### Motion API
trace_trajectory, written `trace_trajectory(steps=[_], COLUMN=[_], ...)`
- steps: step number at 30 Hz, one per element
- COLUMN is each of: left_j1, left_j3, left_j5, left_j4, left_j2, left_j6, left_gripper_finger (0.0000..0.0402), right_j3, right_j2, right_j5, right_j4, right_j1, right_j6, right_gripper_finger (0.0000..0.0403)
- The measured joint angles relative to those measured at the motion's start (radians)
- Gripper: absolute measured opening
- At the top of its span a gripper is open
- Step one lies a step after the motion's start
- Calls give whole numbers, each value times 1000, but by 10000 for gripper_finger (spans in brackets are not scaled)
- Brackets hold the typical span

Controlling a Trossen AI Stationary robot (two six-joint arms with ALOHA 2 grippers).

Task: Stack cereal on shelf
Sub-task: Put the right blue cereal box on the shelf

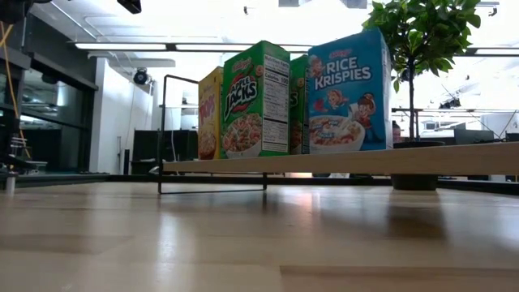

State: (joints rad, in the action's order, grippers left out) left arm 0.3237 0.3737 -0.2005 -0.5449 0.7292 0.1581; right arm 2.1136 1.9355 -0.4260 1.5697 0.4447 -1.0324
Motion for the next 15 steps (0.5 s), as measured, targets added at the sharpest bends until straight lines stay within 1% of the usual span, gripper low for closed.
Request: trace_trajectory(steps=[3, 7, 11, 13, 15], left_j1=[0, 0, 0, 0, 0], left_j3=[0, 0, 0, 0, 0], left_j5=[0, 0, 0, 0, 0], left_j4=[2, 2, 2, 2, 2], left_j2=[0, 0, 0, 0, 0], left_j6=[0, -13, -12, 1, 1], left_gripper_finger=[207, 207, 207, 207, 207], right_j3=[-61, -216, -361, -435, -508], right_j2=[-20, -67, -155, -207, -252], right_j5=[-44, -41, -54, -73, -63], right_j4=[0, 0, 1, 0, -24], right_j1=[7, 8, 11, 21, 23], right_j6=[-36, -97, -193, -265, -337], right_gripper_finger=[208, 184, 136, 105, 68])
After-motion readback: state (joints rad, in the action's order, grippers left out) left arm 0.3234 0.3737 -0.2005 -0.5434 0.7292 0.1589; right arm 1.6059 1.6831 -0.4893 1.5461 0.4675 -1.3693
